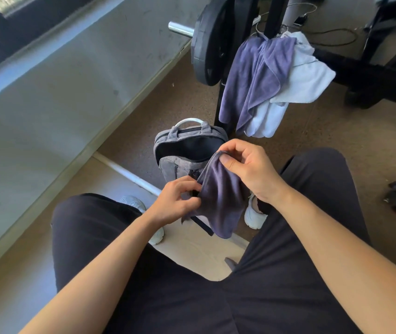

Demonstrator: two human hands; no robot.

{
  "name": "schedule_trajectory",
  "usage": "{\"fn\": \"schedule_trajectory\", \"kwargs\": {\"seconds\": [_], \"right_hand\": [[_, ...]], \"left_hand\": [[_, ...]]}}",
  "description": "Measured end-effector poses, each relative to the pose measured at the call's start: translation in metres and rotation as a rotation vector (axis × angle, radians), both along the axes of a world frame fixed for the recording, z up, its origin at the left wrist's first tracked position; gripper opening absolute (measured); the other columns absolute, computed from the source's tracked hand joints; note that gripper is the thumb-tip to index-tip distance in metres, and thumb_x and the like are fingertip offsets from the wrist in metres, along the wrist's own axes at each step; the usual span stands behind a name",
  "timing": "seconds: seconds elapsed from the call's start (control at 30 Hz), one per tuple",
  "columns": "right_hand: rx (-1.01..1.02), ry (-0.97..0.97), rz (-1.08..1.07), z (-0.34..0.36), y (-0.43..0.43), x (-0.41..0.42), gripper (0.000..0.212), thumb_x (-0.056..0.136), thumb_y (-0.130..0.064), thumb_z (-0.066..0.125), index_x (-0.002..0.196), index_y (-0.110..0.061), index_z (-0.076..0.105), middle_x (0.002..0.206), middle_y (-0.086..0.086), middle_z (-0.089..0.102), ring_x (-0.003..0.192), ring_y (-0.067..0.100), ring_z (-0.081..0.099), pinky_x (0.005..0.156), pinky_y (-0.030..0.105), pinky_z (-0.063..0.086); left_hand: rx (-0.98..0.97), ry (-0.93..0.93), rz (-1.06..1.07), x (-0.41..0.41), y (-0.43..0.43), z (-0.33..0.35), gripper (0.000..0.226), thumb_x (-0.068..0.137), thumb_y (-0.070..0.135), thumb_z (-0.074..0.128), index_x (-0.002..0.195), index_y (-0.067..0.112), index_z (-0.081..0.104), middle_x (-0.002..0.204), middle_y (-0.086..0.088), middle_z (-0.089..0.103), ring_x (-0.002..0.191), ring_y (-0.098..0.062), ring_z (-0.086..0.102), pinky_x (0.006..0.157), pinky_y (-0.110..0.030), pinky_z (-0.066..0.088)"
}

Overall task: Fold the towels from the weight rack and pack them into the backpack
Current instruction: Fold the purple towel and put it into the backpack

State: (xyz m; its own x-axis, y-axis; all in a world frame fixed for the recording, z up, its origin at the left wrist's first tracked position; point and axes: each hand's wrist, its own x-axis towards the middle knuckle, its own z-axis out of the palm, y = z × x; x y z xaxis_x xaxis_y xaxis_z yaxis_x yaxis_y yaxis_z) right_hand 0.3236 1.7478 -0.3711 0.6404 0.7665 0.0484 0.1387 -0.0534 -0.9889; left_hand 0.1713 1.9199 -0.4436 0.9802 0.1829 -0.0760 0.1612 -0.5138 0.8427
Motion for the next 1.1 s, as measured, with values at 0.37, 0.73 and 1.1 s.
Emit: {"fn": "schedule_trajectory", "kwargs": {"seconds": [0.37,0.73,1.1], "right_hand": [[0.068,0.043,-0.23,0.001,-0.005,0.033,0.017,0.097,-0.003,0.061,0.096,-0.018,0.068,0.085,-0.003,0.065,0.083,0.007,0.057,0.079,0.018,0.047],[-0.266,-0.019,-0.462,-0.044,0.002,0.081,0.013,0.096,-0.01,0.062,0.108,-0.01,0.068,0.098,0.006,0.069,0.093,0.019,0.064,0.089,0.038,0.054],[-0.223,0.278,-0.448,-0.063,0.004,0.07,0.012,0.1,-0.006,0.057,0.105,-0.016,0.063,0.11,0.011,0.068,0.105,0.024,0.064,0.094,0.042,0.051]], "left_hand": [[0.511,0.157,-0.024,-0.006,0.018,-0.024,0.047,0.087,0.05,0.053,0.072,0.008,0.067,0.081,0.001,0.059,0.075,-0.029,0.062,0.062,-0.036,0.048],[0.699,-0.121,0.076,-0.019,0.063,0.009,0.042,0.084,0.051,0.061,0.06,0.017,0.064,0.066,0.004,0.058,0.053,-0.022,0.05,0.045,-0.031,0.045],[0.556,-0.019,0.374,-0.036,0.055,-0.001,0.035,0.065,0.027,0.075,0.051,0.021,0.044,0.051,0.008,0.043,0.049,-0.021,0.044,0.051,-0.025,0.033]]}}
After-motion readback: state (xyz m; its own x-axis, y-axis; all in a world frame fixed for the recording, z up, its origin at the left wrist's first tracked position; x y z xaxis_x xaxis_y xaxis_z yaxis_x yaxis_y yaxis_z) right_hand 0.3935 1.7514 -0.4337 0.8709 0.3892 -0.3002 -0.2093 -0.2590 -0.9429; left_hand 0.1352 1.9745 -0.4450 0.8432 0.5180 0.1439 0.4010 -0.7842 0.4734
